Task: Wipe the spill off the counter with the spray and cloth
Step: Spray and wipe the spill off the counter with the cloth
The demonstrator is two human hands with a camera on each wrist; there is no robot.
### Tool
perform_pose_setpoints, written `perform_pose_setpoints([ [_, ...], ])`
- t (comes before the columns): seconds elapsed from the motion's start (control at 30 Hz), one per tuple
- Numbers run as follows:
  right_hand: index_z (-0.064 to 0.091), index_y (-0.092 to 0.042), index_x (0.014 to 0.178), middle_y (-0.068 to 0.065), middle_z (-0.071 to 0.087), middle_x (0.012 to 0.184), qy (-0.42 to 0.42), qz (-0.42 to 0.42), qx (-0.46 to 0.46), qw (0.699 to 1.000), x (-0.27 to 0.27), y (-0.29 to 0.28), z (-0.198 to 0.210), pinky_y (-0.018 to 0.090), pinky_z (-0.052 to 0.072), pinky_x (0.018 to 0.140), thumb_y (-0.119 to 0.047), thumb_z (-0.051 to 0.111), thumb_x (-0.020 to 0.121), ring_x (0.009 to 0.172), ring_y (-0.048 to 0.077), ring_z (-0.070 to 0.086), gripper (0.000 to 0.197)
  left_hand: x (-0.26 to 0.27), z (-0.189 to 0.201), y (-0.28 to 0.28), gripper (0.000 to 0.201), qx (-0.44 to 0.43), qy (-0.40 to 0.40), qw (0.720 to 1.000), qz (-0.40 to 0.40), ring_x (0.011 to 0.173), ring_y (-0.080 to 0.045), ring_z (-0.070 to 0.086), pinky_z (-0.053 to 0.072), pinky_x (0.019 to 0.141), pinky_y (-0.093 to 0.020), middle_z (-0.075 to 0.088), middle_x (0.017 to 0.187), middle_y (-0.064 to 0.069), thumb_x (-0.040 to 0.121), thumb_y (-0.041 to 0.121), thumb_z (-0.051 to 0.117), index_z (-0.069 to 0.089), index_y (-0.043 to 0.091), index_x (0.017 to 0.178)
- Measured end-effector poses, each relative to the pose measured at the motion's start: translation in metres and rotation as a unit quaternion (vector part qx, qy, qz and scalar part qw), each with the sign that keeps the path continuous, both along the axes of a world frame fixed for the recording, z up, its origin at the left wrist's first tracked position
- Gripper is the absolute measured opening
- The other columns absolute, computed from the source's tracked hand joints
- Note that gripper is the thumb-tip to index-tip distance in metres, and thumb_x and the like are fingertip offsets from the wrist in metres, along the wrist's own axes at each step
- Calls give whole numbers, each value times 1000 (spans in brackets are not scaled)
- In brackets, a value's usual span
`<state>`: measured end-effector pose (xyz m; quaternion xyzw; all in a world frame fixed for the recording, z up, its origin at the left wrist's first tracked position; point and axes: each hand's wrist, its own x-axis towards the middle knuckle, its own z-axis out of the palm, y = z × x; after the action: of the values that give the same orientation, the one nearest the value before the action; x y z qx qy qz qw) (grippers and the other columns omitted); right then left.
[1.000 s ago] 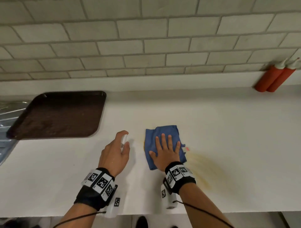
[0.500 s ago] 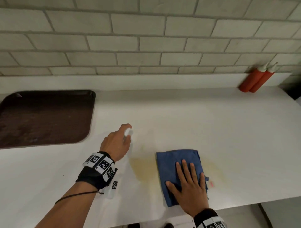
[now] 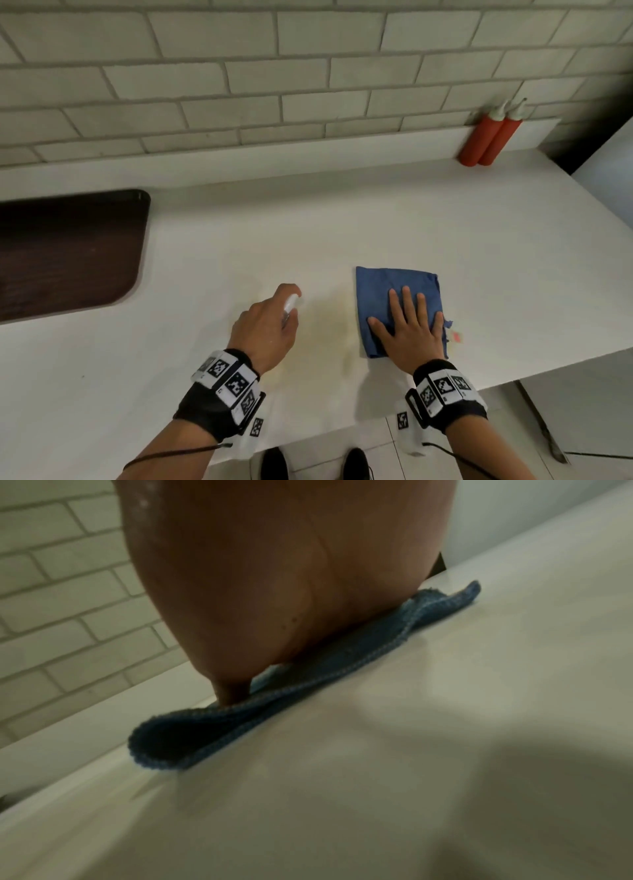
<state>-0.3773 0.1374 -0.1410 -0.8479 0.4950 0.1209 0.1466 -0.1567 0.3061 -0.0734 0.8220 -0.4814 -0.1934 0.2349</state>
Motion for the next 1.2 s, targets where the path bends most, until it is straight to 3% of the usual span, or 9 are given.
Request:
perform_pose_setpoints([
  [0.1, -20, -36, 151, -8, -23, 160, 2, 28, -5, 1000, -25, -8, -2, 53, -12, 118, -80, 1, 80, 147, 21, -23, 86, -7, 4, -1, 27, 19, -7, 1000, 24, 73, -24, 60, 51, 74, -37, 61, 74, 9, 98, 36, 44, 39, 45, 123],
  [0.27, -17, -36, 152, -8, -21, 161, -1, 3, -3, 1000, -73, -55, -1, 54, -11, 118, -80, 7, 81, 148, 20, -21, 87, -38, 21, -30, 21, -23, -33, 998, 53, 67, -27, 60, 52, 66, -37, 59, 70, 8, 98, 34, 46, 41, 41, 117],
  [0.4, -16, -34, 153, -6, -22, 161, 6, -16, 9, 1000, -93, -86, 1, 56, -10, 117, -79, 8, 83, 148, 22, -20, 86, -75, 16, -39, 24, -26, -41, 998, 47, 63, -19, 59, 50, 63, -34, 58, 68, 10, 97, 34, 48, 42, 44, 119],
  [0.57, -12, -28, 154, 2, -18, 162, -18, -14, -7, 1000, -93, -78, -3, 61, -9, 115, -73, 9, 89, 148, 28, -19, 82, -87, 7, -21, 25, 7, -22, 996, 91, 62, -21, 60, 54, 65, -37, 60, 66, 5, 97, 34, 49, 43, 44, 119],
  [0.7, -7, -25, 155, 4, -13, 163, -36, 29, -21, 999, -103, -58, -11, 62, -10, 113, -77, -10, 77, 148, 30, -16, 94, -89, 11, -1, 23, 8, -27, 987, 161, 62, -20, 60, 53, 63, -35, 61, 68, 4, 96, 32, 51, 46, 43, 115],
  [0.87, 17, -21, 155, 7, 10, 163, -49, 59, -32, 997, -109, -36, -23, 64, -1, 113, -75, 3, 84, 149, 33, 3, 90, -93, 14, 19, 23, -10, -17, 978, 209, 62, -20, 59, 52, 63, -34, 61, 68, 3, 96, 30, 53, 49, 41, 115],
  [1.0, 3, -25, 156, 5, -4, 164, -32, 61, -45, 997, -106, -38, -18, 64, -4, 113, -75, 1, 87, 149, 32, -9, 86, -94, 8, 31, 29, -2, -6, 974, 226, 66, -17, 60, 53, 67, -36, 61, 72, 7, 96, 32, 51, 45, 44, 121],
  [1.1, -7, -25, 156, 4, -14, 163, -14, 47, -30, 998, -99, -34, -11, 64, -2, 115, -68, 16, 93, 148, 31, -16, 80, -90, 6, 43, 44, -3, 15, 975, 222, 72, -15, 62, 53, 74, -38, 63, 79, 11, 96, 39, 52, 35, 54, 134],
  [1.2, -9, -24, 155, 5, -16, 163, -2, 40, -20, 999, -92, -30, -8, 65, -1, 115, -66, 17, 94, 148, 32, -17, 78, -86, 8, 55, 50, -54, 60, 969, 234, 83, -10, 64, 51, 78, -32, 64, 98, 20, 97, 39, 55, 33, 55, 138],
])
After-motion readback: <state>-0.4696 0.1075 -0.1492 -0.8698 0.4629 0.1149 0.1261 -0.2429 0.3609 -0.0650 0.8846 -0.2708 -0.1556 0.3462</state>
